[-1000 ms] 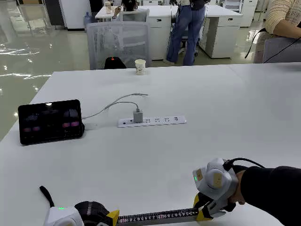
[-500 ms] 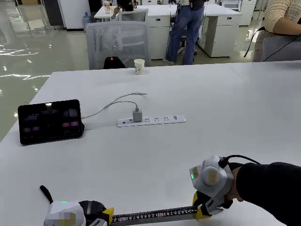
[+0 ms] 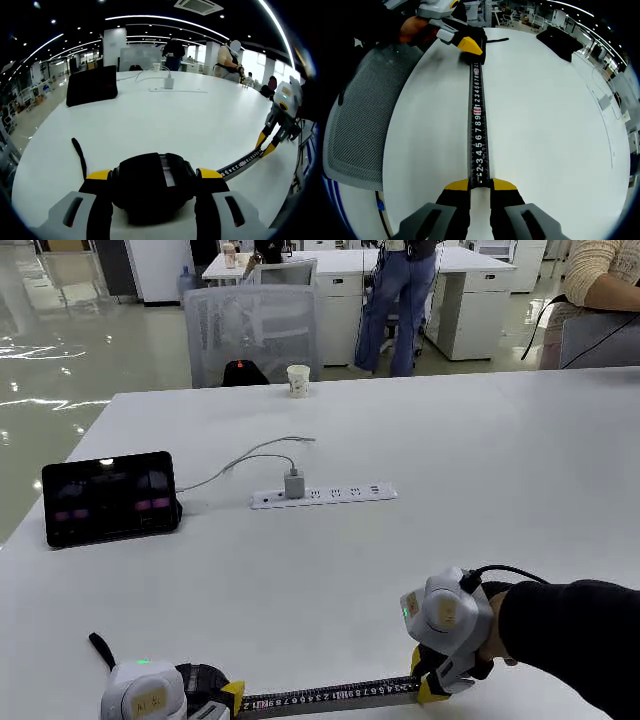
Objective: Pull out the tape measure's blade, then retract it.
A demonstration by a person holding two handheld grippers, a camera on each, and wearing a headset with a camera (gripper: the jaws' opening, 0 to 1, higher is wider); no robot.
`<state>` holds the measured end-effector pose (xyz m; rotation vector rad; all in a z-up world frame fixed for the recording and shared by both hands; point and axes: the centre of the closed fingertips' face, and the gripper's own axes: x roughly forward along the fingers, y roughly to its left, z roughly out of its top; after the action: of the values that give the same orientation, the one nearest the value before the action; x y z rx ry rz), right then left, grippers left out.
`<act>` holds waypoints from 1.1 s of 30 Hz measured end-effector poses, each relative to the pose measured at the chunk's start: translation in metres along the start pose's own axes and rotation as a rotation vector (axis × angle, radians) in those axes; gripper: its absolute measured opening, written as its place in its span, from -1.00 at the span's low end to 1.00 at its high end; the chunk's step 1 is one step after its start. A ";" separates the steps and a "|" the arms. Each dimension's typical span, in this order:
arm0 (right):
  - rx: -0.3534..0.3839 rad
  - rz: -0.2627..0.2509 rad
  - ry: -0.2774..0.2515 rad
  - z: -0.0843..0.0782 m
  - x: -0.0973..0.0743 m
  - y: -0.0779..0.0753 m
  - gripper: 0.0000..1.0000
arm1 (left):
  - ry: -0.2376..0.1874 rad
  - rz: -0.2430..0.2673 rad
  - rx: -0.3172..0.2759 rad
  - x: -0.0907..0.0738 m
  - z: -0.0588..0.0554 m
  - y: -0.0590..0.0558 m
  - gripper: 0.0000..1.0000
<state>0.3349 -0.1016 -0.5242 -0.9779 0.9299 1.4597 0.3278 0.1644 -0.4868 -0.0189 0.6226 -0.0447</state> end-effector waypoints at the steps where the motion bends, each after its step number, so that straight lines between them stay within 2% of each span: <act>1: -0.003 0.000 0.002 0.000 0.000 0.000 -0.78 | 0.000 -0.001 0.002 0.000 0.000 0.000 0.23; 8: -0.019 0.002 0.004 0.001 0.002 0.000 -0.77 | 0.009 -0.002 0.001 0.000 -0.001 0.000 0.23; 19: 0.031 0.006 -0.006 0.007 0.002 -0.001 -0.77 | 0.015 -0.003 0.002 0.000 -0.002 0.000 0.23; 33: 0.015 -0.004 0.007 0.011 0.004 0.000 -0.77 | 0.021 -0.001 0.008 0.000 -0.002 -0.001 0.23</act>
<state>0.3342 -0.0897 -0.5244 -0.9746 0.9424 1.4450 0.3265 0.1637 -0.4889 -0.0105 0.6435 -0.0484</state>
